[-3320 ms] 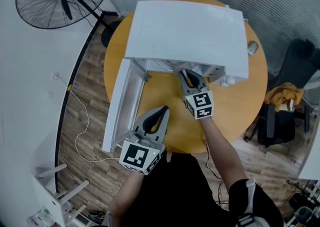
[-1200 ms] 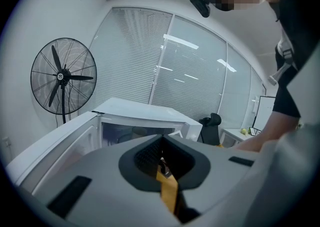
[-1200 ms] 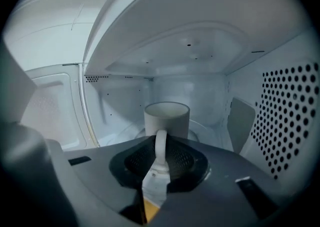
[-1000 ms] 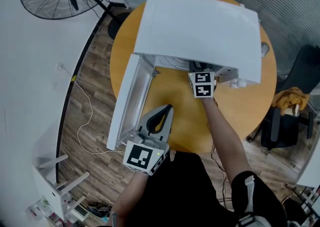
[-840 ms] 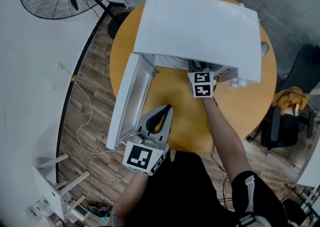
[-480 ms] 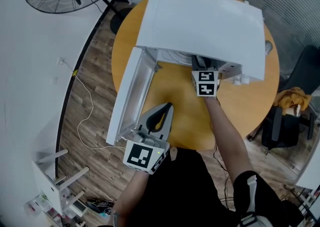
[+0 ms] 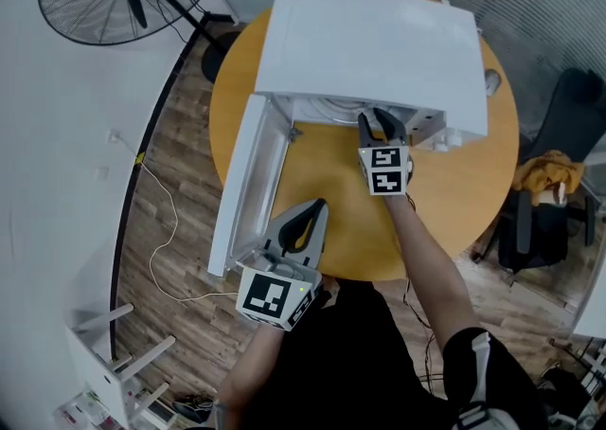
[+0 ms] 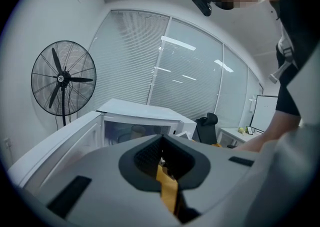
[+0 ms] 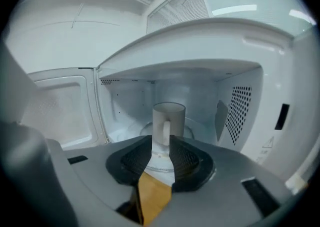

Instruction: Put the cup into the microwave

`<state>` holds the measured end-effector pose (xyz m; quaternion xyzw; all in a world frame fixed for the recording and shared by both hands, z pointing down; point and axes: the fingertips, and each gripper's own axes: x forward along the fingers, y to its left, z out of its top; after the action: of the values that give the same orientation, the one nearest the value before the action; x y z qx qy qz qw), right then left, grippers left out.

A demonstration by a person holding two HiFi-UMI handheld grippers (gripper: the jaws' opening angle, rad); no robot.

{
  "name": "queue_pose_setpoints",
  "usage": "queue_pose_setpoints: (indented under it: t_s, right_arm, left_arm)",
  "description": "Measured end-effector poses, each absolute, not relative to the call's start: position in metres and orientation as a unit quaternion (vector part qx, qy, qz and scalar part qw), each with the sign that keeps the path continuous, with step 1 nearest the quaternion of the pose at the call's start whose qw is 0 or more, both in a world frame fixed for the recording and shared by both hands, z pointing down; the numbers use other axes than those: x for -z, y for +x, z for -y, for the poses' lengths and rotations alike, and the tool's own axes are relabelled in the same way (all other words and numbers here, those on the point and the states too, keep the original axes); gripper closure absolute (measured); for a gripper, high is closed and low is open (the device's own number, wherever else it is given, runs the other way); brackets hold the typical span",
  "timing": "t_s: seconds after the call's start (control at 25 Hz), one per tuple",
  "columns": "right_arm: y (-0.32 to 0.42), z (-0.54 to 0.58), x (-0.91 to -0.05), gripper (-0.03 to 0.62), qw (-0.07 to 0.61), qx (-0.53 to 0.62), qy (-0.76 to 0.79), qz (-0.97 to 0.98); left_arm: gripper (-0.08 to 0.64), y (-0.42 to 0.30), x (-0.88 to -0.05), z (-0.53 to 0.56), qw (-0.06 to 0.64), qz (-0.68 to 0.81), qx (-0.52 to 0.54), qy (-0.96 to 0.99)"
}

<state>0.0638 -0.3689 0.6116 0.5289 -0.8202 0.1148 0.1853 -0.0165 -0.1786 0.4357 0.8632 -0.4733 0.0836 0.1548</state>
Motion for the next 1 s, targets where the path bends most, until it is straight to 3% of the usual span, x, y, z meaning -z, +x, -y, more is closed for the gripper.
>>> queue_pose_setpoints:
  t_s: [1.0]
  right_arm:
    - [0.033, 0.125, -0.461, 0.509, 0.109, -0.064, 0.574, 0.809]
  left_arm:
    - [0.565, -0.06, -0.413, 0.041, 0.118, 0.375, -0.059, 0.918]
